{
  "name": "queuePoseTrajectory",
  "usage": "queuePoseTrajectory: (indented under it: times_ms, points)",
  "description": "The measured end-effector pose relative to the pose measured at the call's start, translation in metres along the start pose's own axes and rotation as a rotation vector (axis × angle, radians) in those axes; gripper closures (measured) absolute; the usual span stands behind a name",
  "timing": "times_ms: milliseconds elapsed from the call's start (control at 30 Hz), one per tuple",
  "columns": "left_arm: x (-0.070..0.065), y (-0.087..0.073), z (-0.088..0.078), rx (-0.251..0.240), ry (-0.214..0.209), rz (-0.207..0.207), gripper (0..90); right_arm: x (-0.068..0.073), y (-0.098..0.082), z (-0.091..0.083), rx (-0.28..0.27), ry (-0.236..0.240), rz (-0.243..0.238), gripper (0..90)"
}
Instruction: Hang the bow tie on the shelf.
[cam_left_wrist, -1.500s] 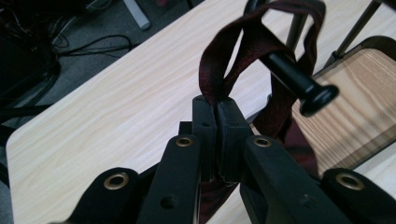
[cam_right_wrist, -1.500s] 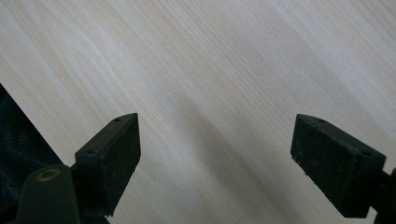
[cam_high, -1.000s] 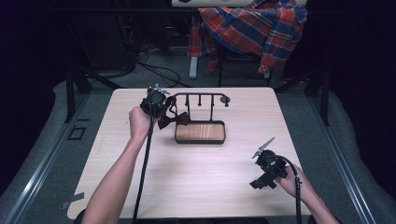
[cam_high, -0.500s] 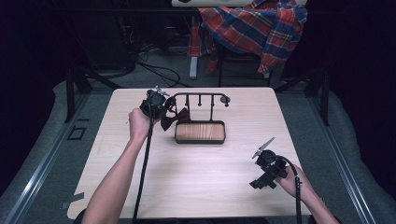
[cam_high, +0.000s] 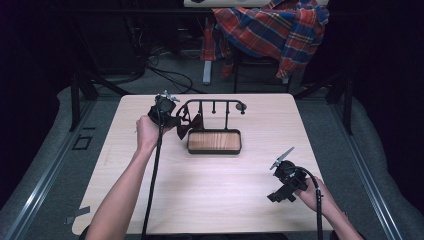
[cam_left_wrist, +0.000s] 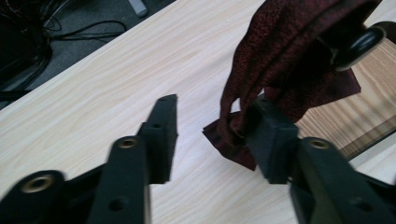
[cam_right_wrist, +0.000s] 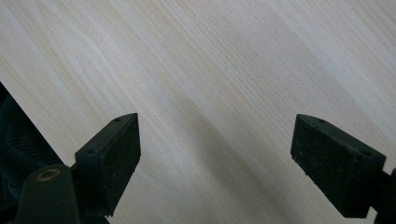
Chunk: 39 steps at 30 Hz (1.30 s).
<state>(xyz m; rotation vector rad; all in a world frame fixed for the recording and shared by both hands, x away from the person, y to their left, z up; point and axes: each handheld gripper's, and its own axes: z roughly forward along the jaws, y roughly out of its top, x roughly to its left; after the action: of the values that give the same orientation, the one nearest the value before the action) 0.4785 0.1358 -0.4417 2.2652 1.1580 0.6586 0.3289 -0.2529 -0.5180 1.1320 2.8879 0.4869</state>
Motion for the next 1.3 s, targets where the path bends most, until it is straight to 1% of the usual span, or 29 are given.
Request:
queuePoseTrajectory:
  times_ms: [133,200,267,400,433,467,500,567,633,667,733,800,900,933,967,1000,1067,1133,1167,1200,1300]
  points:
    - [0.001,0.0,-0.006,-0.009,-0.015,-0.011,41.9,0.0,0.001,-0.001,0.015,-0.011,-0.013,15.9]
    - [0.001,0.0,-0.008,-0.012,-0.018,-0.013,37.1,0.0,0.001,-0.001,0.018,-0.009,-0.013,15.9]
    - [0.001,-0.001,-0.012,-0.018,-0.034,-0.018,32.0,0.0,0.001,-0.001,0.014,-0.004,-0.01,15.9]
    - [0.001,-0.003,-0.02,-0.027,-0.057,-0.022,25.0,0.0,0.001,-0.001,0.02,-0.008,-0.013,15.9]
    - [0.0,-0.004,-0.022,-0.031,-0.057,-0.023,23.6,0.0,0.001,0.0,0.01,0.003,-0.006,15.9]
    - [0.0,-0.006,-0.025,-0.032,-0.061,-0.021,22.7,0.0,0.001,0.0,0.01,0.002,-0.006,15.9]
    - [0.0,-0.007,-0.026,-0.033,-0.057,-0.018,21.5,0.001,0.0,0.0,-0.003,0.005,0.003,15.9]
    - [-0.001,-0.009,-0.03,-0.034,-0.062,-0.019,20.0,0.001,0.0,0.0,-0.001,0.003,-0.001,15.9]
    - [-0.002,-0.013,-0.035,-0.026,-0.066,-0.015,18.6,0.001,0.001,-0.001,0.017,-0.01,-0.015,15.9]
    - [-0.002,-0.013,-0.035,-0.026,-0.066,-0.015,18.1,0.001,0.001,-0.001,0.017,-0.01,-0.015,15.9]
    - [-0.003,-0.017,-0.041,-0.019,-0.075,-0.004,16.9,0.001,0.001,-0.001,0.01,-0.008,-0.012,15.9]
    - [-0.006,-0.023,-0.046,-0.018,-0.073,0.006,16.3,0.001,0.001,-0.001,0.017,-0.009,-0.017,15.9]
    - [-0.009,-0.03,-0.052,-0.016,-0.075,0.017,15.6,0.002,0.001,-0.001,0.011,-0.008,-0.012,15.9]
    - [-0.009,-0.03,-0.052,-0.016,-0.075,0.017,15.4,0.001,0.001,-0.001,0.017,-0.009,-0.017,15.9]
    - [-0.011,-0.036,-0.057,-0.014,-0.076,0.022,15.2,0.002,0.001,-0.001,0.012,-0.005,-0.012,15.9]
    - [-0.011,-0.036,-0.057,-0.014,-0.076,0.022,15.1,0.002,0.001,-0.001,0.012,-0.005,-0.012,15.9]
    - [-0.013,-0.044,-0.062,-0.006,-0.072,0.028,14.8,0.002,0.001,-0.002,0.02,-0.009,-0.018,15.9]
    - [-0.013,-0.046,-0.063,-0.003,-0.074,0.028,14.1,0.002,0.001,-0.002,0.02,-0.01,-0.018,15.9]
    - [-0.015,-0.053,-0.065,0.004,-0.077,0.03,14.1,0.002,0.001,0.0,0.009,-0.001,-0.008,15.9]
    - [-0.015,-0.053,-0.065,0.004,-0.077,0.03,13.8,0.002,0.001,0.0,0.009,-0.001,-0.008,15.9]
    - [-0.02,-0.066,-0.067,0.029,-0.083,0.04,11.9,0.002,0.001,-0.001,0.024,0.0,-0.023,15.9]
